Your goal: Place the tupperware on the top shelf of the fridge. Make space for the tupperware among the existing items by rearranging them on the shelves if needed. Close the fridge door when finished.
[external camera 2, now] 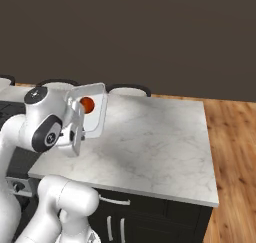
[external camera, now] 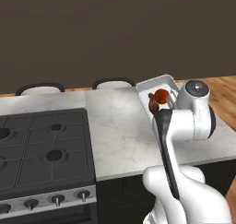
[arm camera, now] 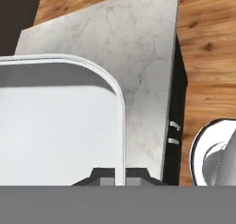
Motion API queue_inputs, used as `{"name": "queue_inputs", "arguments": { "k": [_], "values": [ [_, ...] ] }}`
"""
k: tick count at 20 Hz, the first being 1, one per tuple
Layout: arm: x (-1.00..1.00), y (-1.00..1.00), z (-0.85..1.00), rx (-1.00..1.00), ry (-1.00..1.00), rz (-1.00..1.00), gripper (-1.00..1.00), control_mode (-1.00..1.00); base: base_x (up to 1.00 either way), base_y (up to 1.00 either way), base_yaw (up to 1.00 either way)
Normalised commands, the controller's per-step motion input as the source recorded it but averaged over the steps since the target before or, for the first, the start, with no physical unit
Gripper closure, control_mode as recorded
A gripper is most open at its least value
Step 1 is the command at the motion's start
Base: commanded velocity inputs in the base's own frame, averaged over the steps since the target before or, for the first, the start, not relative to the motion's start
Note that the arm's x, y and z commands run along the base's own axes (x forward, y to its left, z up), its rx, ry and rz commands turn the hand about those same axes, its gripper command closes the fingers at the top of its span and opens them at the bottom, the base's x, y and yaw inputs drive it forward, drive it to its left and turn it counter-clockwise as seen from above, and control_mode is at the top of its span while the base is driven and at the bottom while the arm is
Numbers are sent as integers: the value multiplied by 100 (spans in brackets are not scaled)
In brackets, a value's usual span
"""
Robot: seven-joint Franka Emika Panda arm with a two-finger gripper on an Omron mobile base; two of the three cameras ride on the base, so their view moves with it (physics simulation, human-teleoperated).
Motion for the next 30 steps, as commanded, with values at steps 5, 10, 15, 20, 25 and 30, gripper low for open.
{"name": "queue_inputs", "arguments": {
  "k": [5, 10, 15, 20, 25, 30],
  "values": [
    [-74, 46, 99, 18, 14, 9, 100, -100, 0, 0, 0],
    [-32, 7, 48, 26, 32, 5, 100, -100, 0, 0, 0],
    [-49, -21, 11, 17, 6, -1, 100, -100, 0, 0, 0],
    [-21, 0, -11, -2, -5, -8, 100, -100, 0, 0, 0],
    [9, 0, -2, -2, 0, -7, 100, -100, 0, 0, 0],
    [6, 0, 0, 0, 0, -1, 100, 100, 1, 0, 0]
  ]
}}
